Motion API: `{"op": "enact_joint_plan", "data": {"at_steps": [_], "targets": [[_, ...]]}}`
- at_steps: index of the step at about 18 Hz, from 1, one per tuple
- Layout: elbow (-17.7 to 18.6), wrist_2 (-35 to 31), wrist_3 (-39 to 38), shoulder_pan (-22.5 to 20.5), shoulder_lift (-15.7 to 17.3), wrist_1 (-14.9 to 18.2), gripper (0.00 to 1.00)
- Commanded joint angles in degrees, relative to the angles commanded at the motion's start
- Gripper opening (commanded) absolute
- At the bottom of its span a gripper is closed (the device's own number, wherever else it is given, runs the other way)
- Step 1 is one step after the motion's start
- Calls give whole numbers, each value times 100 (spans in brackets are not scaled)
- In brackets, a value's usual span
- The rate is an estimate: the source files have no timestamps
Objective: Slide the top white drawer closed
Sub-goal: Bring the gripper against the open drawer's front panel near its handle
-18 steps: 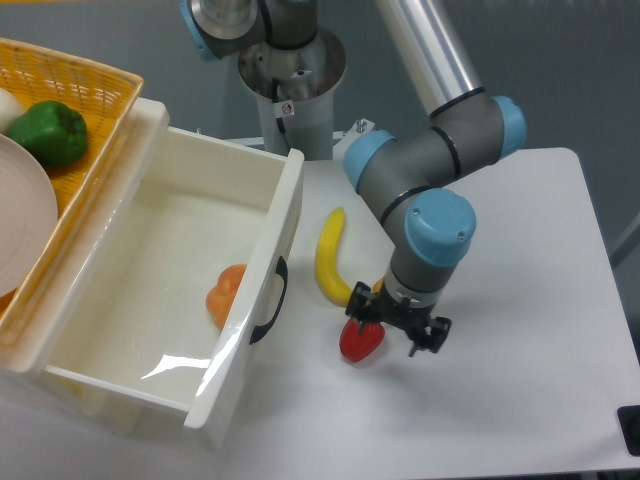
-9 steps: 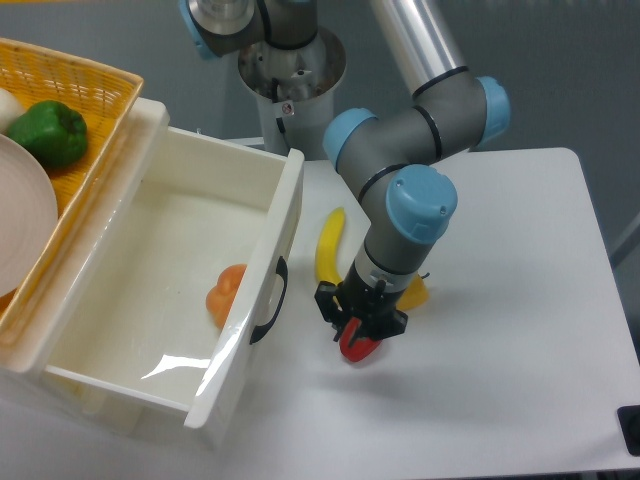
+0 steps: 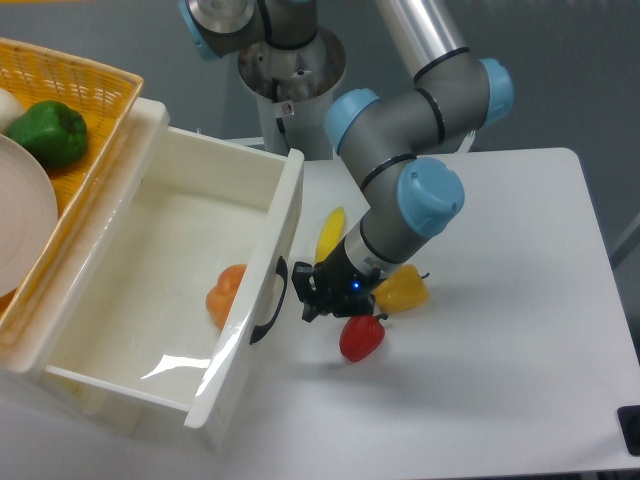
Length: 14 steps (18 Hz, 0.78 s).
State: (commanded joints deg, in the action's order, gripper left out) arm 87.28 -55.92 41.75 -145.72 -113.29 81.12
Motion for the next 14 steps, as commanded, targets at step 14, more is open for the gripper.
{"op": "enact_joint_plan", "data": {"at_steps": [14], "targets": [[0, 538, -176, -36, 281, 211, 0]]}}
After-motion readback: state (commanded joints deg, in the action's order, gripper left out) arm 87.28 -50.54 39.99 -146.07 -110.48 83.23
